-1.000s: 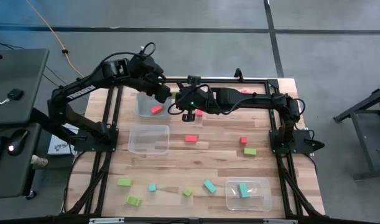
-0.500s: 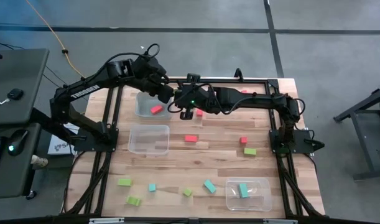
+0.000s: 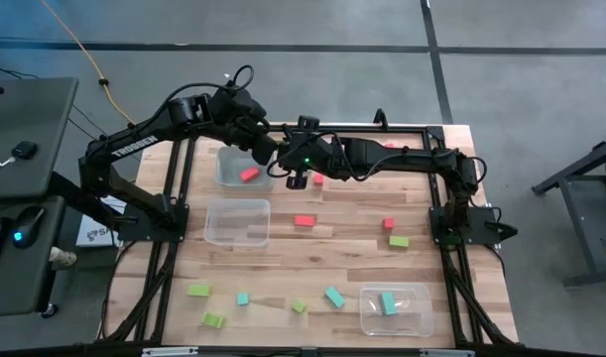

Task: Sort & place blocks by color
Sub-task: Put the green block into the top transparent bin

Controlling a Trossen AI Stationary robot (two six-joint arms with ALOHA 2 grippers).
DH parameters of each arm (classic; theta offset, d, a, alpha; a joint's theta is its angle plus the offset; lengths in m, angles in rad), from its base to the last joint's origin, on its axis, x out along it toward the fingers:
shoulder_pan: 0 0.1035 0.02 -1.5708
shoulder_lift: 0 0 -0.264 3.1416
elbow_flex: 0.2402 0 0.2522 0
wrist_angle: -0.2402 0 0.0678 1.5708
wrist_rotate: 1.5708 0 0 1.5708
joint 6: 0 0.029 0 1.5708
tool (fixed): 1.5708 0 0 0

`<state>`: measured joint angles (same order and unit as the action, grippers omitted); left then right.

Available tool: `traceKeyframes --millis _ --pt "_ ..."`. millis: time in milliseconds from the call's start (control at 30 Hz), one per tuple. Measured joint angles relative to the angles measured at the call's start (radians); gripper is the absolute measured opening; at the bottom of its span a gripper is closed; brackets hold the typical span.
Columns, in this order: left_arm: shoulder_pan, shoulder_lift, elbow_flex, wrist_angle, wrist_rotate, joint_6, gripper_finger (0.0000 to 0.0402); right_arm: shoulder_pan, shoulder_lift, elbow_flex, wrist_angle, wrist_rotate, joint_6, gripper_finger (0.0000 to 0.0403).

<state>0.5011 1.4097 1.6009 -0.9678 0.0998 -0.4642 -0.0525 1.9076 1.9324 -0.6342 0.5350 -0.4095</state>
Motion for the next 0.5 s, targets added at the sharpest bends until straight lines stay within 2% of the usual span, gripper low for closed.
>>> traceKeyframes --millis 300,500 --pt "0.000 0.000 0.000 0.002 -0.014 0.073 0.0002 0.000 0.000 0.000 0.001 0.001 -0.003 0.0108" --pt "0.000 0.000 0.000 -0.009 -0.029 0.146 0.0000 0.001 0.000 0.000 0.008 0.029 0.026 0.0163"
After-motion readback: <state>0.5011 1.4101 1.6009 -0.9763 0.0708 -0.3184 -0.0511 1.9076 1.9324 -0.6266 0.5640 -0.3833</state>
